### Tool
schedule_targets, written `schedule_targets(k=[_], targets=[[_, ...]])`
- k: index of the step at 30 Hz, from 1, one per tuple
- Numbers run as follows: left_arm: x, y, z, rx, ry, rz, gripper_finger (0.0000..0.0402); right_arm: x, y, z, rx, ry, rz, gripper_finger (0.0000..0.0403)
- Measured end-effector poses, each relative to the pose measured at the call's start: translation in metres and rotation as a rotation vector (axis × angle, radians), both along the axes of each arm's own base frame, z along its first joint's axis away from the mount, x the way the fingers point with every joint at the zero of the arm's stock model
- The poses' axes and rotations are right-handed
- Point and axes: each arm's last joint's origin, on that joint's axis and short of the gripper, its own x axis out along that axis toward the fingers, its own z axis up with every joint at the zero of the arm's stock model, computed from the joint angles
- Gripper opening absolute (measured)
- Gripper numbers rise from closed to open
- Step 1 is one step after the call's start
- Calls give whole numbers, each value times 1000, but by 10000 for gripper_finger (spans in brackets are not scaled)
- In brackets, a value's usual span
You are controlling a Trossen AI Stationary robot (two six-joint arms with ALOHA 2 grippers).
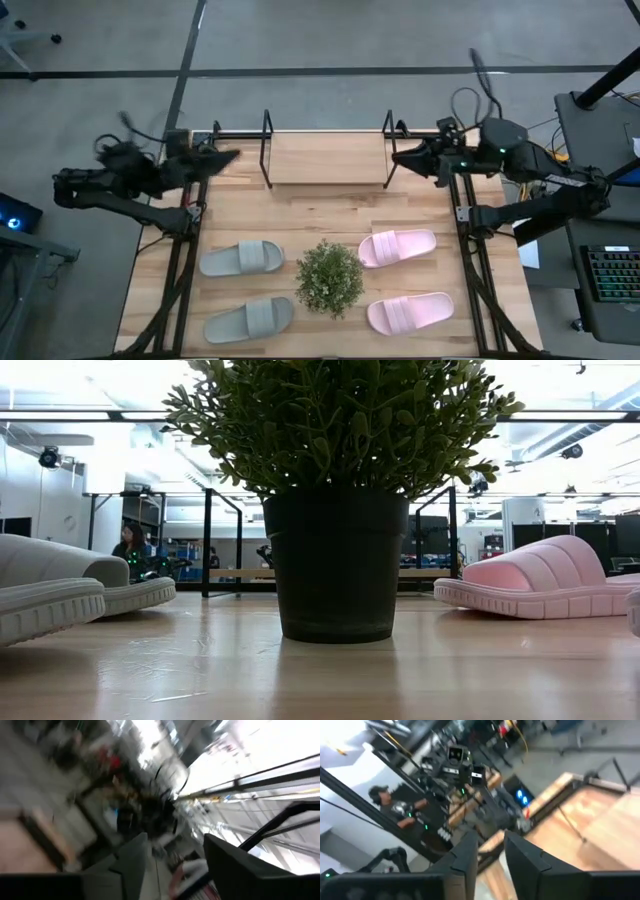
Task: Pick and place slides into the shelf
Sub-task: Put the top pink slides on the shelf
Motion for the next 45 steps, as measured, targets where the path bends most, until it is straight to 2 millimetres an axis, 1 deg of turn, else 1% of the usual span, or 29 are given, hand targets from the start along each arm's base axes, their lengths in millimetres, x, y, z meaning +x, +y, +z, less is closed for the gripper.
schedule_targets(k=[4,8,12,15,19,24,28,31,36,39,45], targets=[[21,-6,-5,-84,-2,-143,222,13,1,5,60,43,66,128],[45,-12,-15,-155,-14,-237,238,23,1,6,120,63,108,153],[52,-14,-11,-200,-84,-302,240,29,1,4,148,77,107,165],[56,-15,-13,-198,-74,-322,240,29,1,4,147,76,109,166],[52,-15,-9,-176,-101,-338,240,28,1,4,112,75,112,162],[45,-15,3,-150,-241,-361,240,30,1,6,101,47,111,154],[36,-17,10,-146,-298,-398,240,36,1,3,185,65,108,147],[34,-19,8,-148,-285,-416,240,42,7,-5,178,127,152,144],[27,-19,3,-179,-195,-412,240,52,14,-24,213,263,176,147],[24,-18,0,-197,-142,-404,240,56,18,-31,230,299,181,152],[14,-16,-3,-215,-88,-399,240,56,22,-42,275,336,185,165]])
